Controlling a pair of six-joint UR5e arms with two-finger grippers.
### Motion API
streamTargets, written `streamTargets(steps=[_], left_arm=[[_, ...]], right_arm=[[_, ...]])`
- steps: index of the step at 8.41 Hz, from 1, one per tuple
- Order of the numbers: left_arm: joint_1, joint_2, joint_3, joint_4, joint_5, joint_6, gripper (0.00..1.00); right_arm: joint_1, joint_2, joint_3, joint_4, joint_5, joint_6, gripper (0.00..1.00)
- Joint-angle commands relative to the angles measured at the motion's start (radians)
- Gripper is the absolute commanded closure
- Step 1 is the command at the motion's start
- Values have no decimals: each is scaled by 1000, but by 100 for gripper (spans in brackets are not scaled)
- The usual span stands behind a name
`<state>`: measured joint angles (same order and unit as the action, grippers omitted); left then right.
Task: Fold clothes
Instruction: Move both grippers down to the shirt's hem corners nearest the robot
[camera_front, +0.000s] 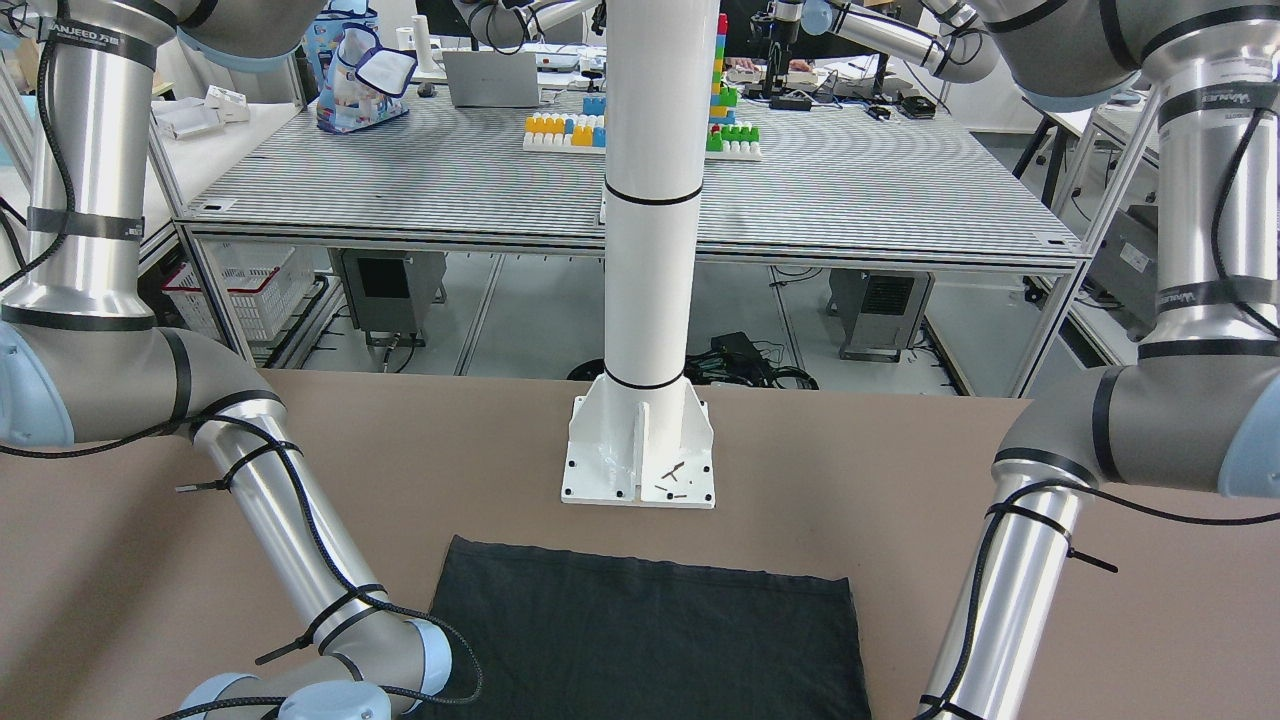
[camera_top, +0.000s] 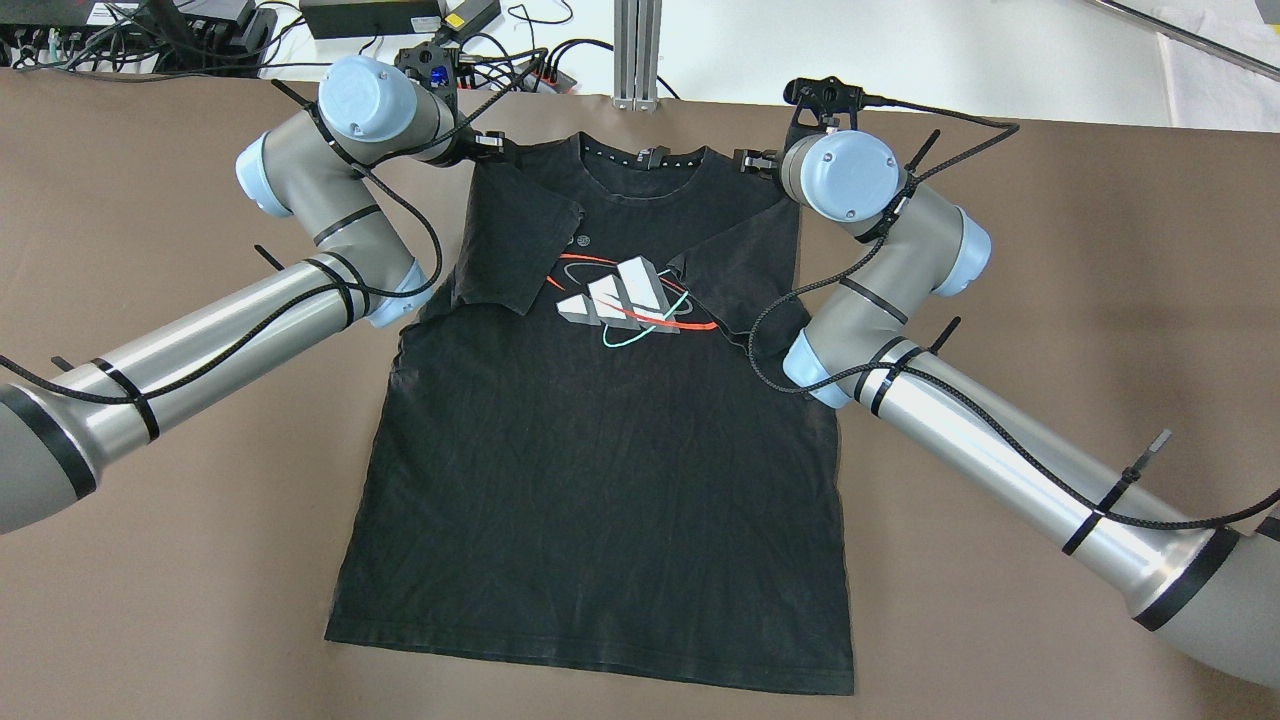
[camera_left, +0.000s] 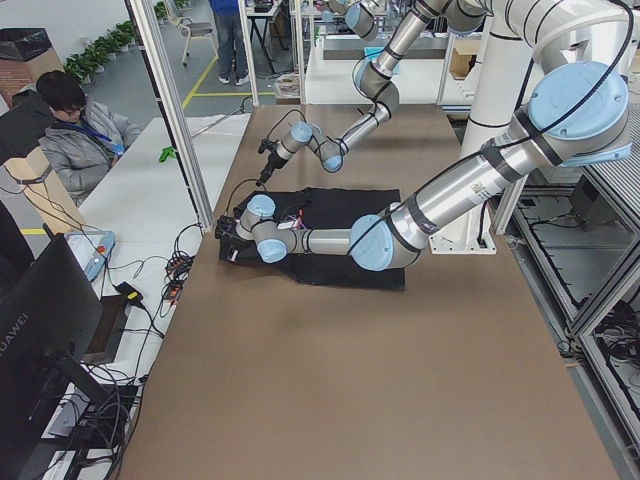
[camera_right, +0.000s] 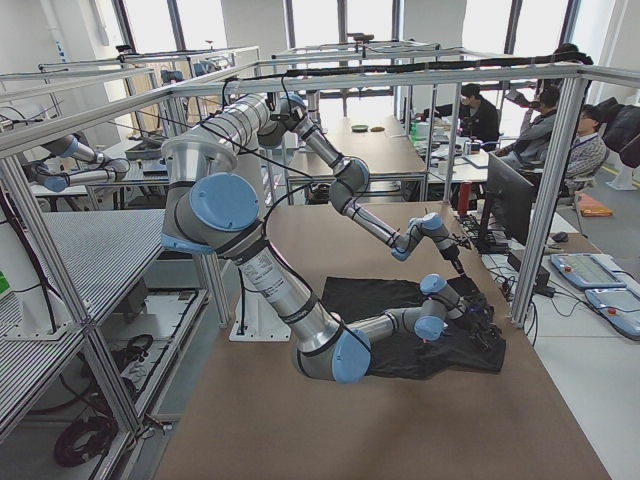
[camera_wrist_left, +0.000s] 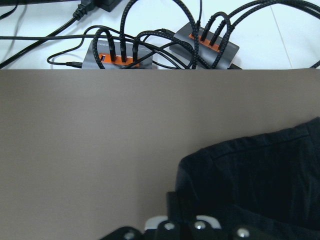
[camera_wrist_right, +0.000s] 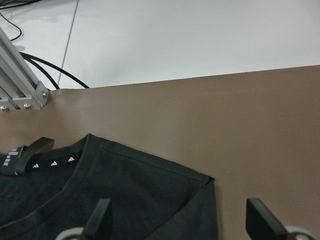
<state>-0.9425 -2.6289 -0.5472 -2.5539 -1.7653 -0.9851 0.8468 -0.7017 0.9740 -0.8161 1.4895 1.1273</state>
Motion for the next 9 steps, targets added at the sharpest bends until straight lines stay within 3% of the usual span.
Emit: streamTargets(steps=[1,2,3,5,7,9], left_arm=[[-5,97,-95,6,29,14,100],[-7,105,-106,6,36,13,70],[-6,107,-108,6,44,16,1],[-31,107,-147,7,26,58,0],[-61,222,-345,8,-133,1,0],[-58,320,-527,8,-228,-168,0]], right_arm=[[0,-5,-1,0,0,-4,6],[0,-5,0,0,0,-4,6],[0,-10,0,2,2,-3,6],[0,-30,52,0,32,-6,6],[2,-102,180,-2,157,-3,6],[3,-191,335,-29,309,11,6]])
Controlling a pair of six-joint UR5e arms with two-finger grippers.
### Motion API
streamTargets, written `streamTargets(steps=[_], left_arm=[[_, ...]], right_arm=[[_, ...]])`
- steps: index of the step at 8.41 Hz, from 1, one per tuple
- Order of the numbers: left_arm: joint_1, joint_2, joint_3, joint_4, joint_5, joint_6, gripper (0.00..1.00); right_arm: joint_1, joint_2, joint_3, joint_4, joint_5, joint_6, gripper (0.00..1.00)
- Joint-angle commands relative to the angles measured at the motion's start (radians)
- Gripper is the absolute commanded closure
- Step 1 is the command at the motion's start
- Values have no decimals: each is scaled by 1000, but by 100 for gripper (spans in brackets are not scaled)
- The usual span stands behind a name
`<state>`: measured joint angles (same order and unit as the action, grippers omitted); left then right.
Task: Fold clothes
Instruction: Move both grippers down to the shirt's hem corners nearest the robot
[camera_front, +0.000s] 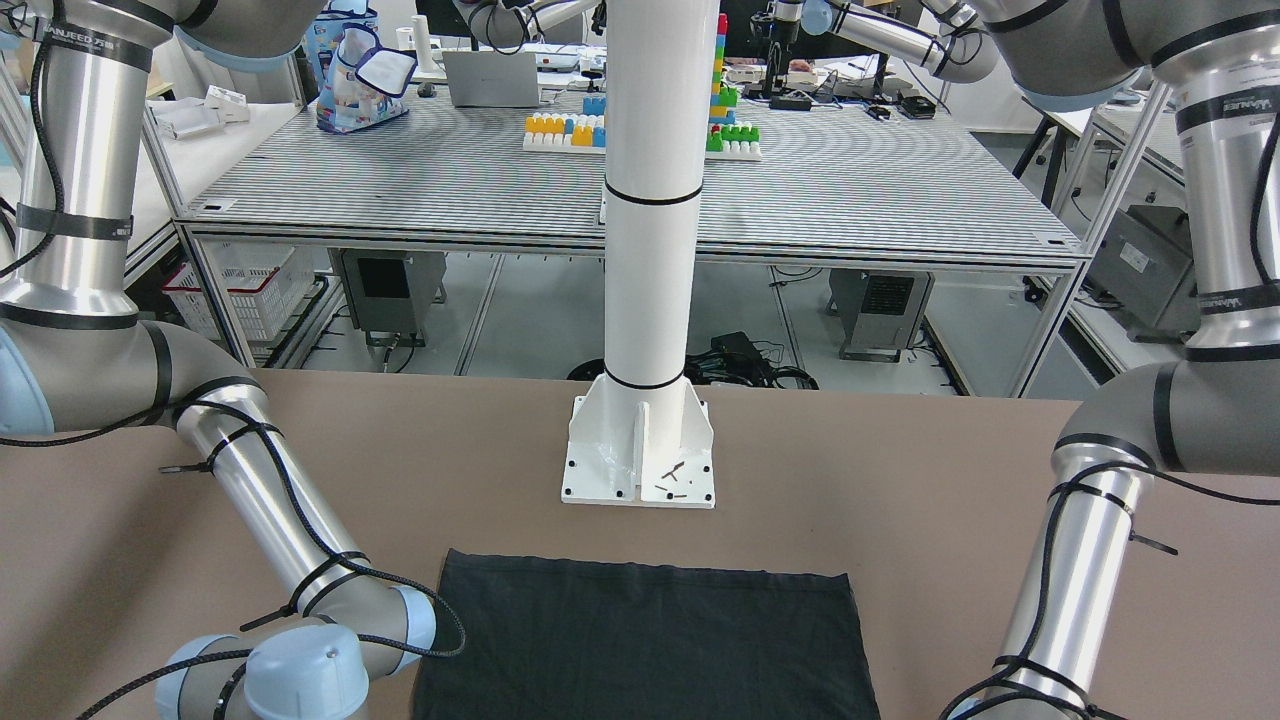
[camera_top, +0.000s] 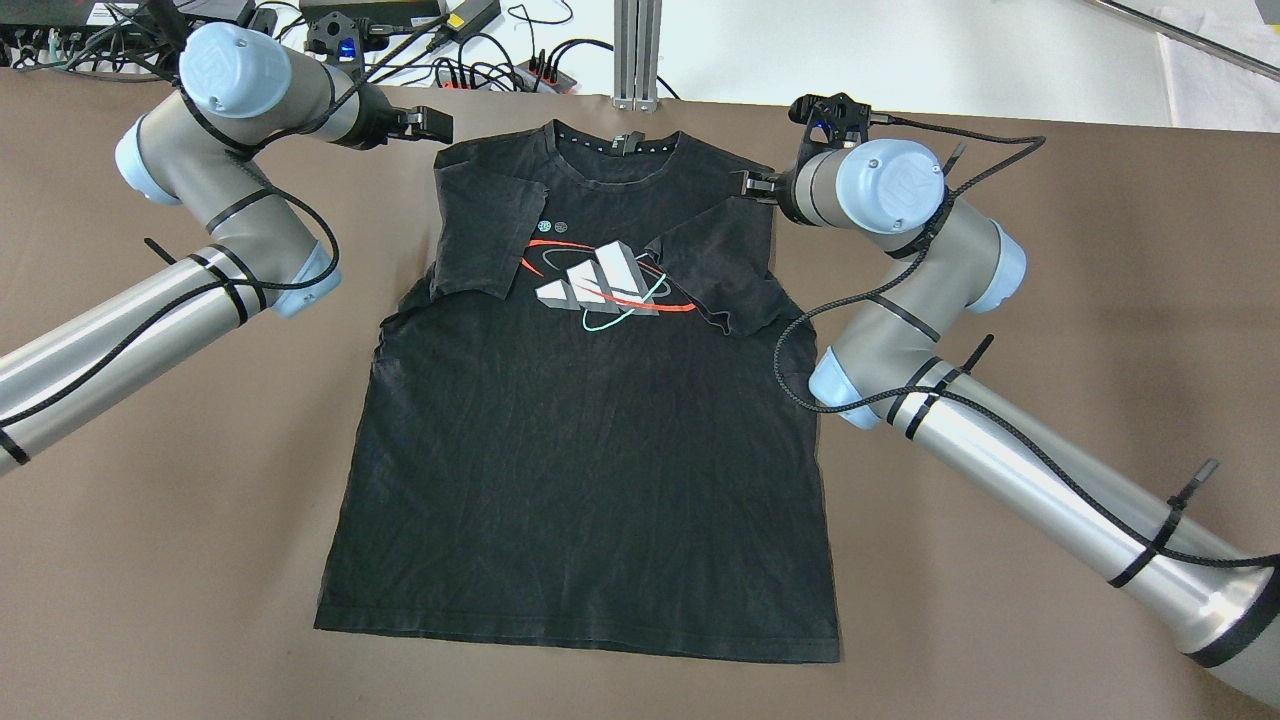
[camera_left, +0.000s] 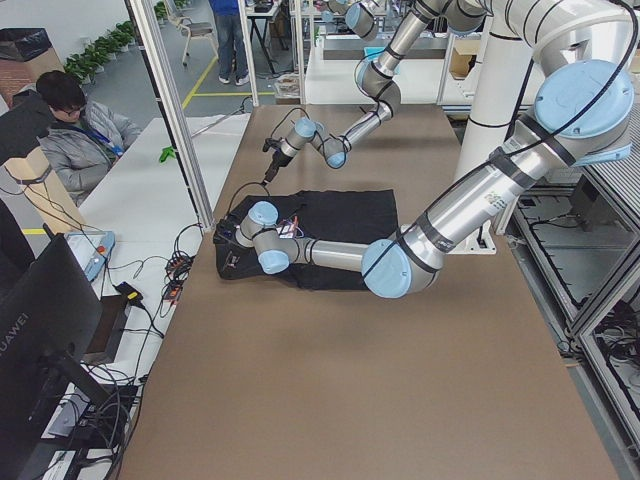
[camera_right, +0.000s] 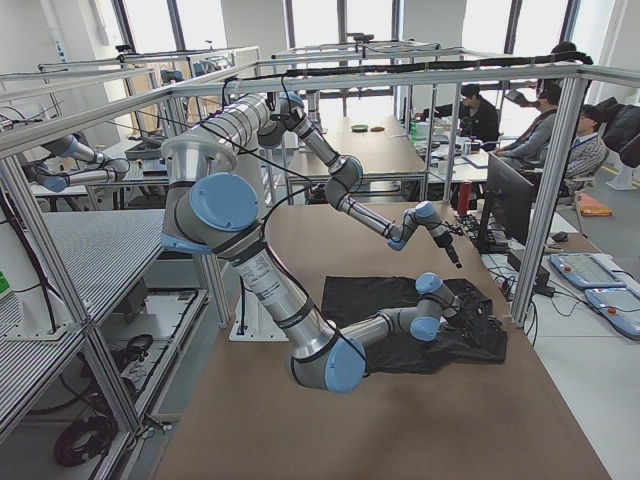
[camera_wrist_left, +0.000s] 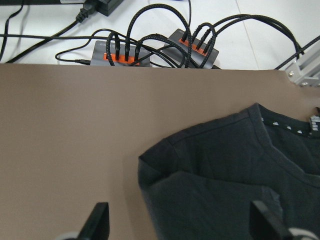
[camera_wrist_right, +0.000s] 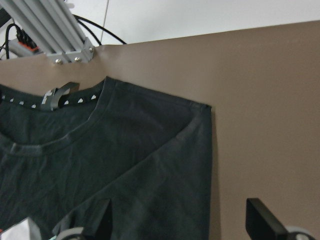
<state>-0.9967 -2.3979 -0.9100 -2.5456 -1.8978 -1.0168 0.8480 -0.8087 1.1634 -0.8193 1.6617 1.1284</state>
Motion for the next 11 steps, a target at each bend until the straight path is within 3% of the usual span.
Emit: streamTargets(steps=[1,3,4,6,8,9,11], left_arm=[[4,139,-247,-1,-115,-246,0],[52,300,-468,34,-116,-324,0],[64,375,-591,123,-112,-330,0],[136,517,-757,153,-52,-379,0],[278,603,-864,153,90,-508,0],[333,661,-920,153,149,-520,0],[358,745,-986,153,175,-548,0]], right_arm=[[-3,-162,285,-88,166,11,6],[-52,-329,586,-226,203,11,6],[-87,-371,672,-279,216,28,6],[-151,-423,734,-271,228,172,6],[-197,-518,788,-256,231,224,6],[-226,-615,829,-188,230,231,6],[-303,-763,832,24,222,304,6]])
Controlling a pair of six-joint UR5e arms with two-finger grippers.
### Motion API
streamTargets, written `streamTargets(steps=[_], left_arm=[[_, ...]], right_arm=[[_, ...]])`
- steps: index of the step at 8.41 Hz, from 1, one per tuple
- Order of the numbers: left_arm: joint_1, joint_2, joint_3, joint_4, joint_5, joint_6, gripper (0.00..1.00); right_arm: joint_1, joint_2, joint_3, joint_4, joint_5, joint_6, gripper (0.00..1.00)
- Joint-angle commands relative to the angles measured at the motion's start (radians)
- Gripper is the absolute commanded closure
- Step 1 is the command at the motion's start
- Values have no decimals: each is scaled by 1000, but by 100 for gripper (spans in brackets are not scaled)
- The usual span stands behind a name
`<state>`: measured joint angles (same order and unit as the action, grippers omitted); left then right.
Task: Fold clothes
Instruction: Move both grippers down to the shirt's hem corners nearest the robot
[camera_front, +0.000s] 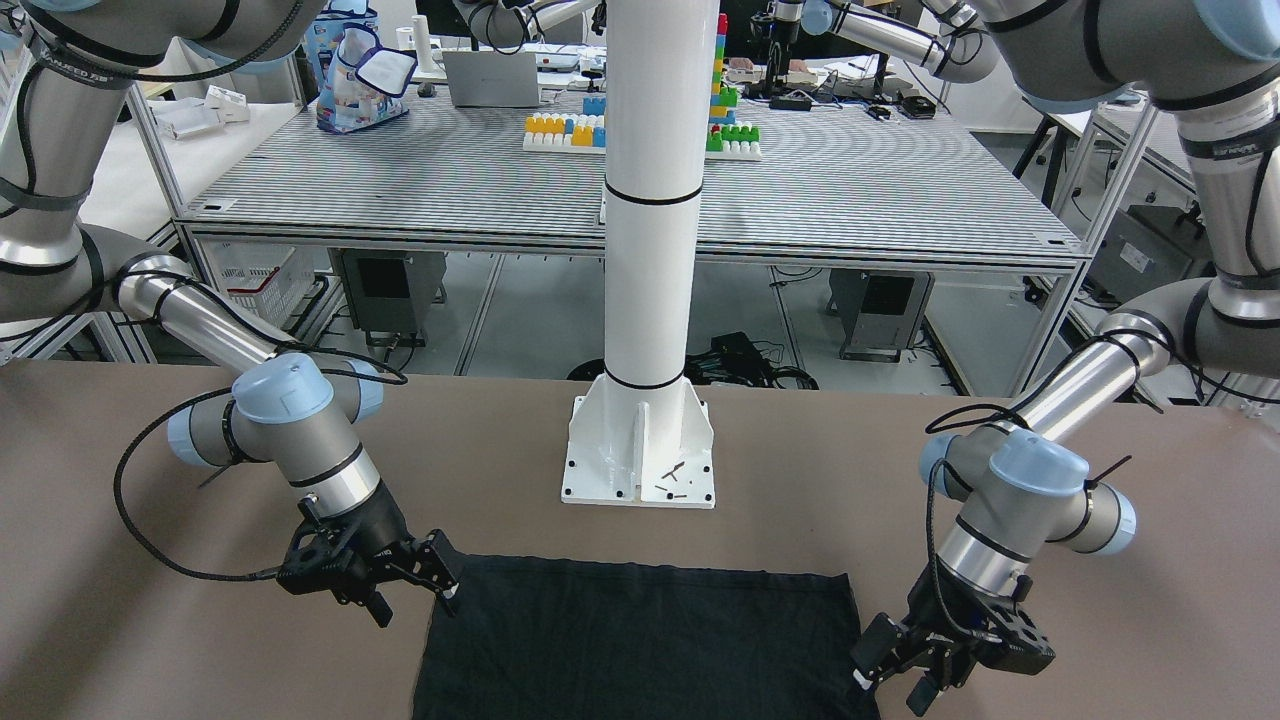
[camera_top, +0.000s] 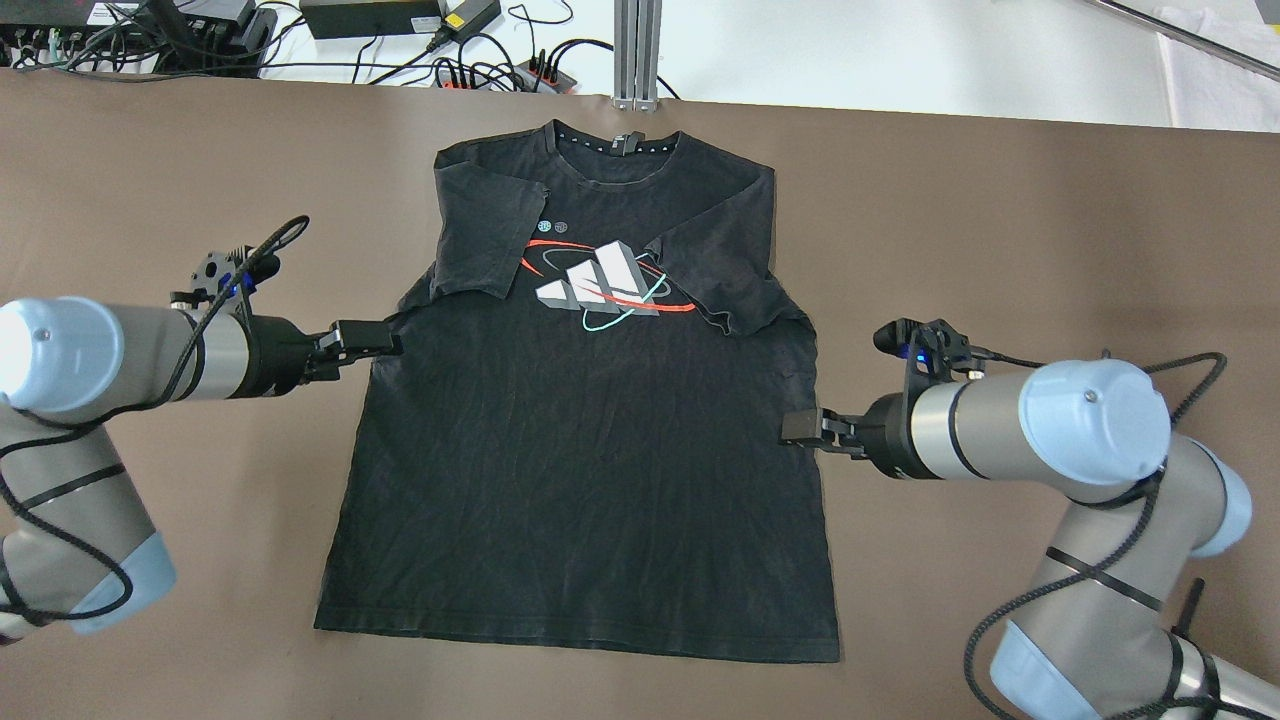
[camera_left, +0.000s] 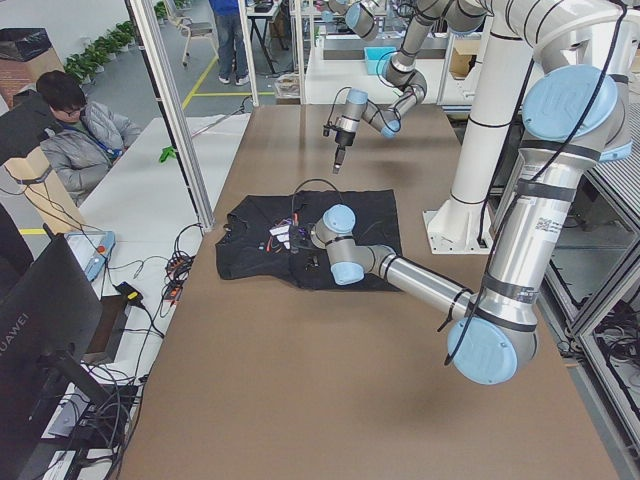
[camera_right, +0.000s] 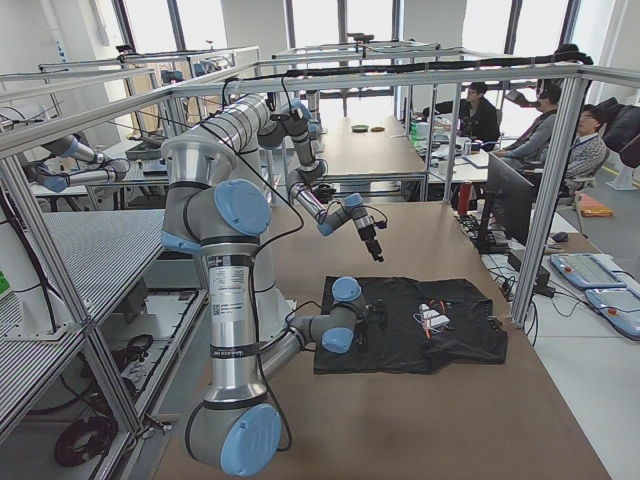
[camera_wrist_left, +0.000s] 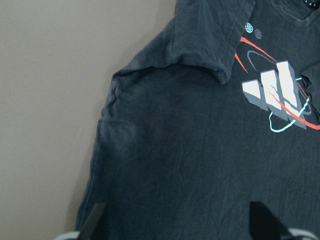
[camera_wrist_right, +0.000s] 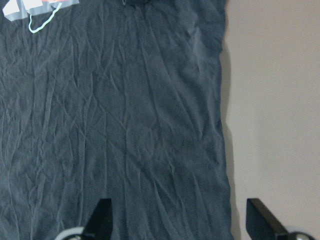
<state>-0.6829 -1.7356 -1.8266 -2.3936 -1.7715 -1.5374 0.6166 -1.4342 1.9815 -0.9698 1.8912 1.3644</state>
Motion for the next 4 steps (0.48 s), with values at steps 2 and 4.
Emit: streamTargets(steps=[2,4], left_arm=[[106,97,-79,1,107,-39,0],[126,97,-79,1,132,-44,0]], right_arm=[[-150,-160,2,232,-12,142,6],[-213,-164,-15,232,-21,163,6]])
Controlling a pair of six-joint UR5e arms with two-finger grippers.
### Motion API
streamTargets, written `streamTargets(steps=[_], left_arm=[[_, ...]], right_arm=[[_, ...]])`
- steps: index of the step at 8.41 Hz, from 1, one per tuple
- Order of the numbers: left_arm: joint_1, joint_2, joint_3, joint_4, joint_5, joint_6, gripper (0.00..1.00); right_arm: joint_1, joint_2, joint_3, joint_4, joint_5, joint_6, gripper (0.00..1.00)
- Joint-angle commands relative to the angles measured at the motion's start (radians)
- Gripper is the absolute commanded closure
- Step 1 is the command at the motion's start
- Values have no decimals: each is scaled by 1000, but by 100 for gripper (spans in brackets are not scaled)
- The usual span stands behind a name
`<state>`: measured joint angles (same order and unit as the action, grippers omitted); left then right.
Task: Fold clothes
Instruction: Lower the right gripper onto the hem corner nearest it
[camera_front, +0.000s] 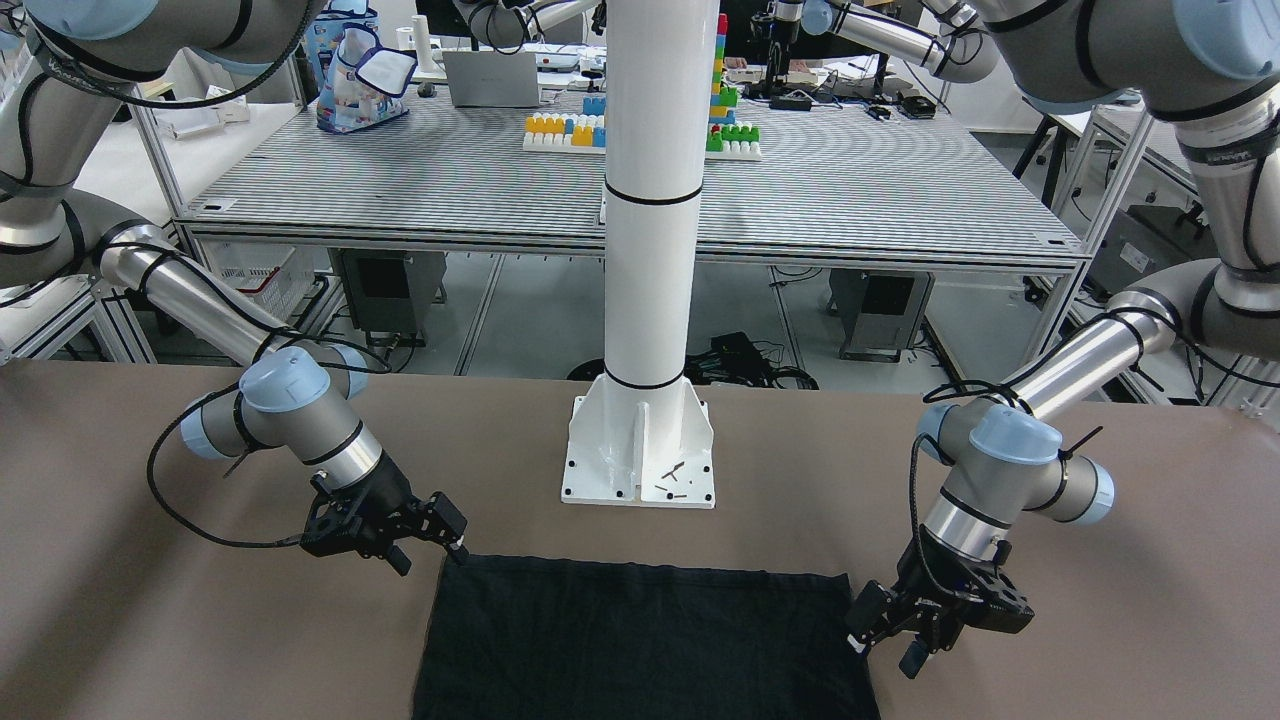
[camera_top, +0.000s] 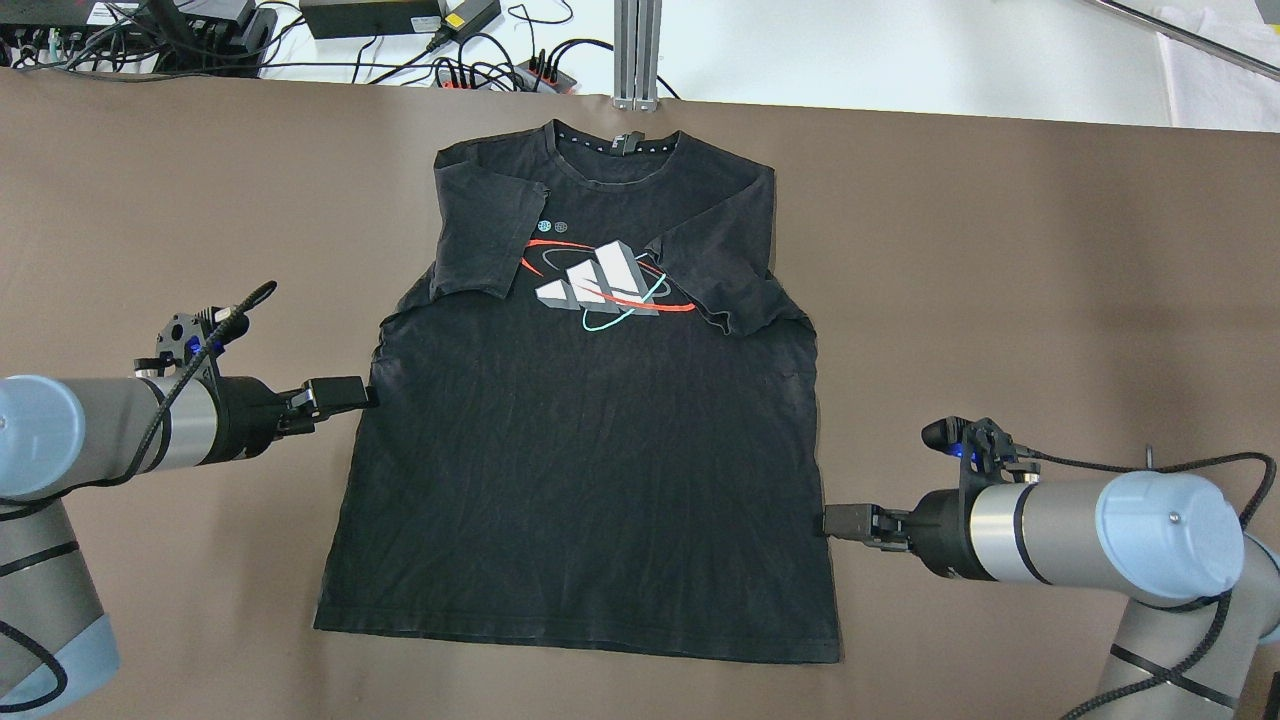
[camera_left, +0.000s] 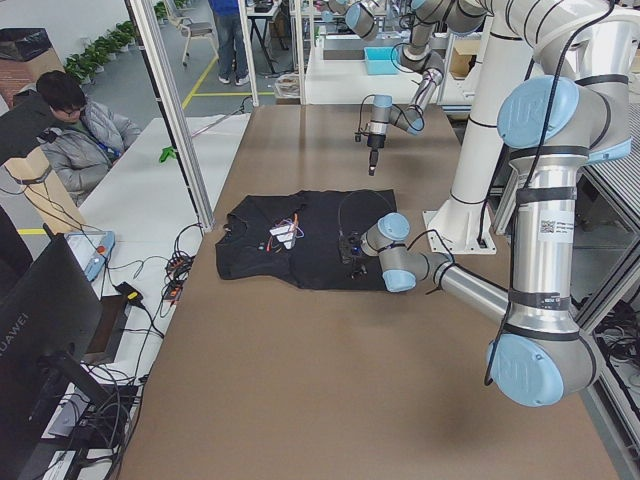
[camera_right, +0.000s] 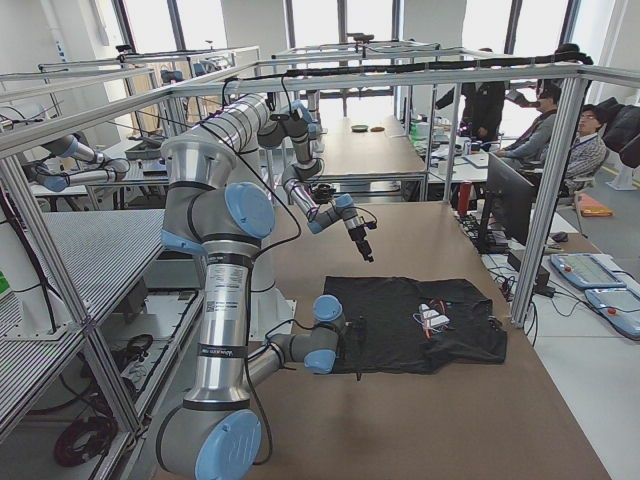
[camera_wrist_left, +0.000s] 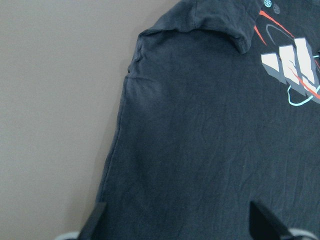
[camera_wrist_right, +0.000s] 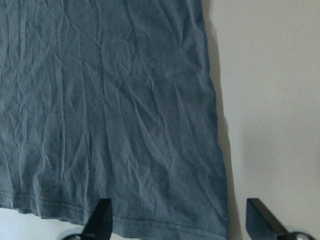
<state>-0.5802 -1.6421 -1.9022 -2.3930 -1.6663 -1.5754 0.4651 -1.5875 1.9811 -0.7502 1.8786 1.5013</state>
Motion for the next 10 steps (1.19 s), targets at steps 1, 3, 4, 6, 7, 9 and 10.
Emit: streamTargets(steps=[1,3,4,6,7,9,10], left_arm=[[22,2,-2,0,26,-6,0],[22,4,-1,0,28,-6,0],[22,4,-1,0,28,-6,0],[23,5,0,0,28,-5,0],[22,4,0,0,28,-3,0],[23,4,3,0,28,3,0],[22,4,3,0,28,5,0]], right_arm=[[-71,-11,-39,14,-10,25,6],[-126,-5,-57,15,-70,27,6],[-144,-2,-61,14,-96,28,6],[-146,-3,-62,14,-96,30,6],[-148,0,-62,11,-95,30,6],[-148,4,-62,8,-93,30,18],[-151,6,-64,5,-93,30,35]])
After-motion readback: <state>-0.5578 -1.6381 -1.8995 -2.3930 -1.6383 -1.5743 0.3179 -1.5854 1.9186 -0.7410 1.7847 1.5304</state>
